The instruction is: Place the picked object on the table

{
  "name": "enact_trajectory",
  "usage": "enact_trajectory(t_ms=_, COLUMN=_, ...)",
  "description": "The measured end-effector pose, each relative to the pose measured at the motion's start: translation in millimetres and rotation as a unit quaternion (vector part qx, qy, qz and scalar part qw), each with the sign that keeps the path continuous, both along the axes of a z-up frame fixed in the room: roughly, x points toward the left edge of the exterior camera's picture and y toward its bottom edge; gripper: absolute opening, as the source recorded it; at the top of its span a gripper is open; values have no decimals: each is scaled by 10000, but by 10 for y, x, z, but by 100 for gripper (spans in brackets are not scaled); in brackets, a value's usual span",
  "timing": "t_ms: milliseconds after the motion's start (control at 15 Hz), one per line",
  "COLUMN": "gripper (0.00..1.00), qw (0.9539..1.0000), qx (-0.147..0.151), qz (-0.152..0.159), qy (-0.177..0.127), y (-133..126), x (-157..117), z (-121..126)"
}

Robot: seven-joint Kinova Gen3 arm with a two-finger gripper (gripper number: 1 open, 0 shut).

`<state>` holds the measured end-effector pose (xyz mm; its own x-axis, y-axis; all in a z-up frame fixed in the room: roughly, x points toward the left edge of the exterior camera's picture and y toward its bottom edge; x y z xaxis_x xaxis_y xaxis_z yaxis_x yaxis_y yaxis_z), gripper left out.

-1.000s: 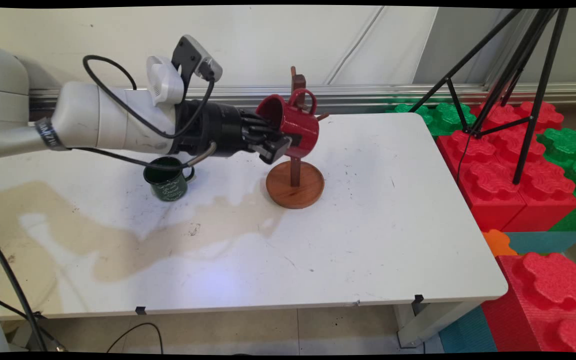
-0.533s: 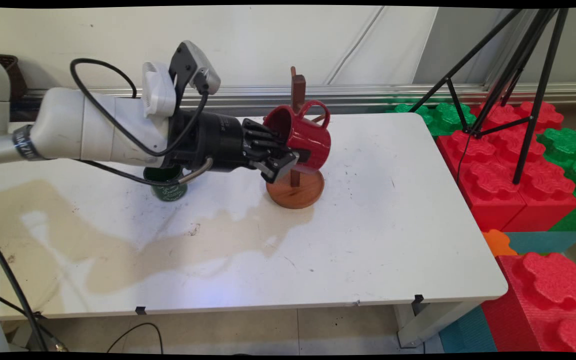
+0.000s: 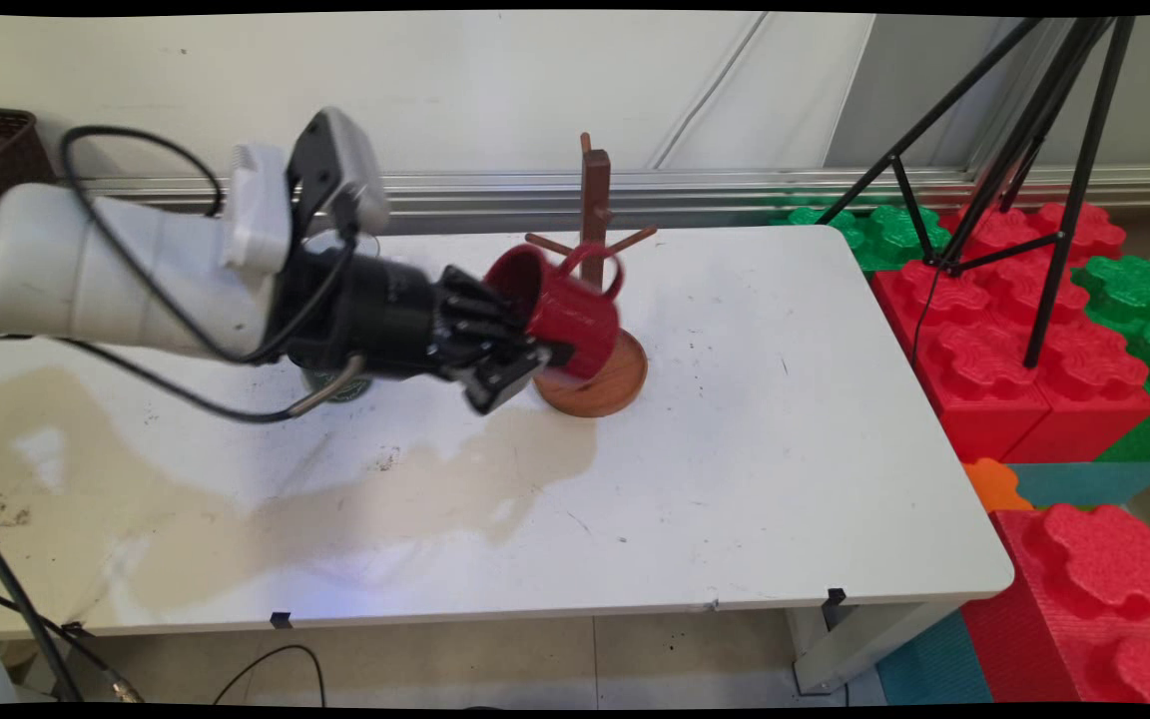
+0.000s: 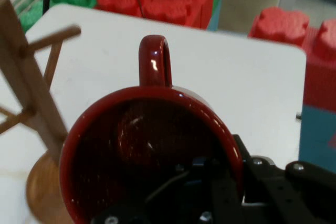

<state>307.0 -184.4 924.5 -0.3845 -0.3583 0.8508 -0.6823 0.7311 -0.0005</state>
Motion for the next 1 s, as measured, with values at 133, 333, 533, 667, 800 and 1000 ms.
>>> enact_trajectory(t_ms=133, gripper=0, qw=9998, qx=53, qz=-36, qy=-187, y=70, x=88, z=-3)
enact_trajectory(t_ms=333, gripper=0, qw=9984, qx=103, qz=-142, qy=-544, y=151, x=253, z=1)
enact_trajectory(t_ms=533, gripper=0, qw=9945, qx=134, qz=-330, qy=-984, y=159, x=421, z=34)
enact_trajectory(t_ms=667, gripper=0, qw=9906, qx=121, qz=-478, qy=-1274, y=122, x=502, z=63)
enact_trajectory(t_ms=800, gripper=0, qw=9870, qx=107, qz=-593, qy=-1491, y=74, x=541, z=85)
enact_trajectory(t_ms=1000, gripper=0, qw=9815, qx=143, qz=-717, qy=-1770, y=-2, x=581, z=92)
